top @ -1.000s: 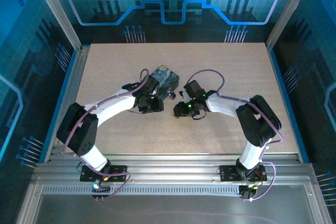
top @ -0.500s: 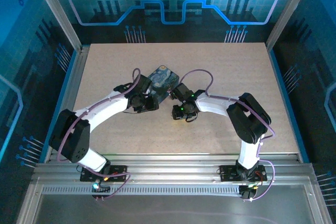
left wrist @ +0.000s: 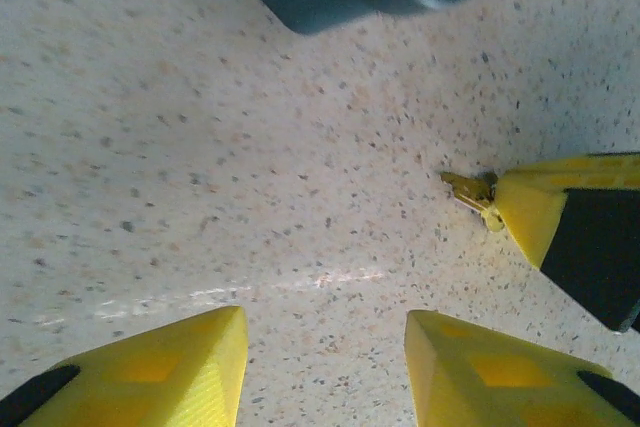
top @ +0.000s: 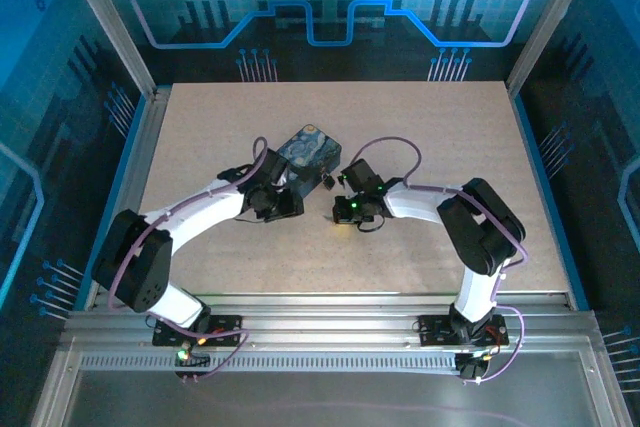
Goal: Unlock a padlock with a key
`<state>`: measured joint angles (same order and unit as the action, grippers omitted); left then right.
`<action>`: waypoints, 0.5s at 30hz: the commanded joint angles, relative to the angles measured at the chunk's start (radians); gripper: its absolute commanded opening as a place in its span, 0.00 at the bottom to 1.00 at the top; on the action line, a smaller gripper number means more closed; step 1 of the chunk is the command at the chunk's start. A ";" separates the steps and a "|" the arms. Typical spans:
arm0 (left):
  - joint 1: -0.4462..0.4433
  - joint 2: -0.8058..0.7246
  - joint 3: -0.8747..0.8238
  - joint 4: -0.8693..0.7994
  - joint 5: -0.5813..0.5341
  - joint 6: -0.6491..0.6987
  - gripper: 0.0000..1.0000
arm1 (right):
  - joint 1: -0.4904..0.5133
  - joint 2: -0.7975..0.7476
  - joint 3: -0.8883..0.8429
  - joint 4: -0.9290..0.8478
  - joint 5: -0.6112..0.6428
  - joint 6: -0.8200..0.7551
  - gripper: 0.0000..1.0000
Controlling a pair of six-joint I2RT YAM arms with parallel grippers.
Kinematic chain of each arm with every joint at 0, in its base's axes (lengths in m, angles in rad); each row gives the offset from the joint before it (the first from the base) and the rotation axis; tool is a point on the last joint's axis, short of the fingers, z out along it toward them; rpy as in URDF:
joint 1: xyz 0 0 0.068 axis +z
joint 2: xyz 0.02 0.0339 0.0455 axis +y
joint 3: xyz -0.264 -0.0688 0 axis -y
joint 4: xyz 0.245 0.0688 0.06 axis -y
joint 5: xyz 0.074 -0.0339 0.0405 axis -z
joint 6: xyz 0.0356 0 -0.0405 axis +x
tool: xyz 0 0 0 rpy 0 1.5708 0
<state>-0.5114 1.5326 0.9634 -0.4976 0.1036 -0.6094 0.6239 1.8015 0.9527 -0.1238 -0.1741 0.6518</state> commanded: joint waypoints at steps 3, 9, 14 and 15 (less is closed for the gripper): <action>-0.060 0.073 0.006 0.076 0.072 -0.061 0.44 | -0.057 -0.003 -0.105 0.066 -0.116 0.022 0.02; -0.065 0.136 0.014 0.157 0.121 -0.125 0.43 | -0.091 -0.034 -0.138 0.112 -0.176 0.020 0.01; -0.067 0.175 0.021 0.213 0.133 -0.177 0.43 | -0.093 -0.039 -0.143 0.130 -0.199 0.023 0.01; -0.067 0.182 0.022 0.227 0.137 -0.185 0.43 | -0.093 -0.041 -0.148 0.139 -0.209 0.029 0.01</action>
<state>-0.5774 1.6920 0.9638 -0.3271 0.2062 -0.7441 0.5381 1.7729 0.8307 0.0288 -0.3607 0.6712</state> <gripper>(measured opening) 0.430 0.042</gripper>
